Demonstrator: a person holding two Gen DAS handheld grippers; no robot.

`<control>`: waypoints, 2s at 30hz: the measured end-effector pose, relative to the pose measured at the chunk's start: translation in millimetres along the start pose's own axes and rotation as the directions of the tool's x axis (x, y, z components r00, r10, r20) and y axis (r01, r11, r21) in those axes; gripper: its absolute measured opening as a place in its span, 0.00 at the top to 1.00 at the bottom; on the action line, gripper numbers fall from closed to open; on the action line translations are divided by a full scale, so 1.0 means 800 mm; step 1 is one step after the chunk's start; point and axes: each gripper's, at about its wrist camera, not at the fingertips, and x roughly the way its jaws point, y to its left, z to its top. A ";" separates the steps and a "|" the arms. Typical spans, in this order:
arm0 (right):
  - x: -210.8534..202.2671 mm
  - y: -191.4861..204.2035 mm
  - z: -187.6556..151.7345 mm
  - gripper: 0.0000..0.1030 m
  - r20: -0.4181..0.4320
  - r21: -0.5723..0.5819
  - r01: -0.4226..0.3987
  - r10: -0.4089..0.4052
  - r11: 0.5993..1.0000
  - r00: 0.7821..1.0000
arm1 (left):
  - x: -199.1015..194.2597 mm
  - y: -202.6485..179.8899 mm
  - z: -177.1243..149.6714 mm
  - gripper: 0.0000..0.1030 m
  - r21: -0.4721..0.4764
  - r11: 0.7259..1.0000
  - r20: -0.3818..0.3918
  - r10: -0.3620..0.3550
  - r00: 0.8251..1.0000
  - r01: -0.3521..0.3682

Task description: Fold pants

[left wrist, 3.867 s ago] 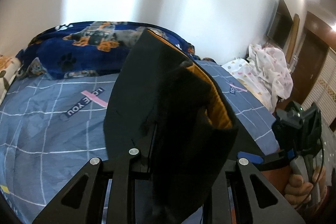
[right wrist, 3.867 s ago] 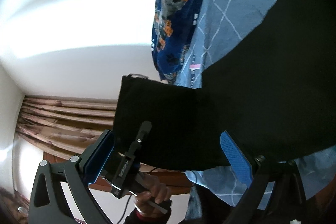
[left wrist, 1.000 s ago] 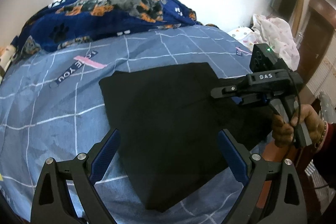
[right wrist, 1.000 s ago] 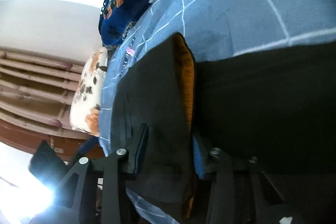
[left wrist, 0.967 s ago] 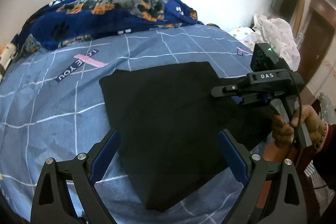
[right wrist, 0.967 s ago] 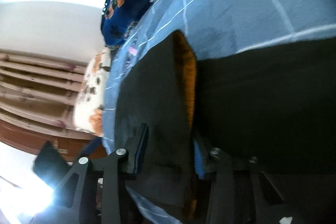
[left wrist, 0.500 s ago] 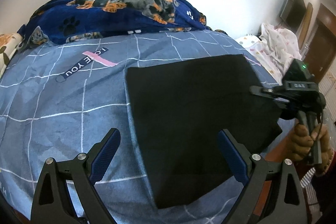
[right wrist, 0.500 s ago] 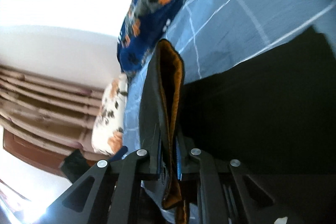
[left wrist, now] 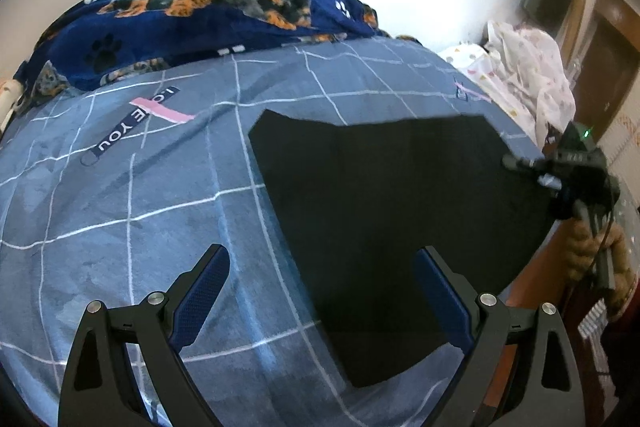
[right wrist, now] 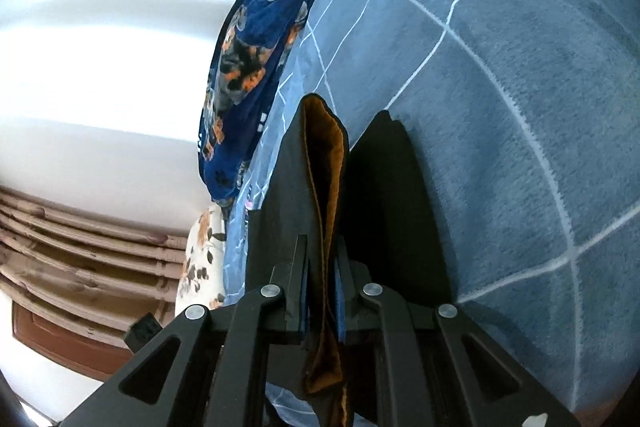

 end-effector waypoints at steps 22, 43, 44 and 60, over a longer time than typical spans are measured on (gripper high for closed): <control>-0.068 0.005 -0.080 0.32 0.021 0.094 -0.187 0.185 0.978 0.982 | 0.010 -0.001 -0.004 0.09 -0.022 0.999 -0.027 -0.029 0.999 0.028; -0.041 0.026 -0.064 0.89 0.076 0.044 0.017 -0.020 0.999 0.997 | -0.003 -0.018 -0.016 0.09 0.050 0.999 -0.047 -0.012 0.999 0.015; -0.047 0.031 -0.071 0.89 0.080 0.045 0.001 -0.004 0.999 0.997 | -0.005 -0.018 -0.016 0.09 0.052 0.999 -0.042 -0.013 0.999 0.015; -0.042 -0.027 -0.108 0.92 0.042 0.191 0.033 -0.042 0.981 0.998 | 0.009 -0.020 -0.026 0.08 0.048 0.999 -0.081 -0.018 0.997 0.022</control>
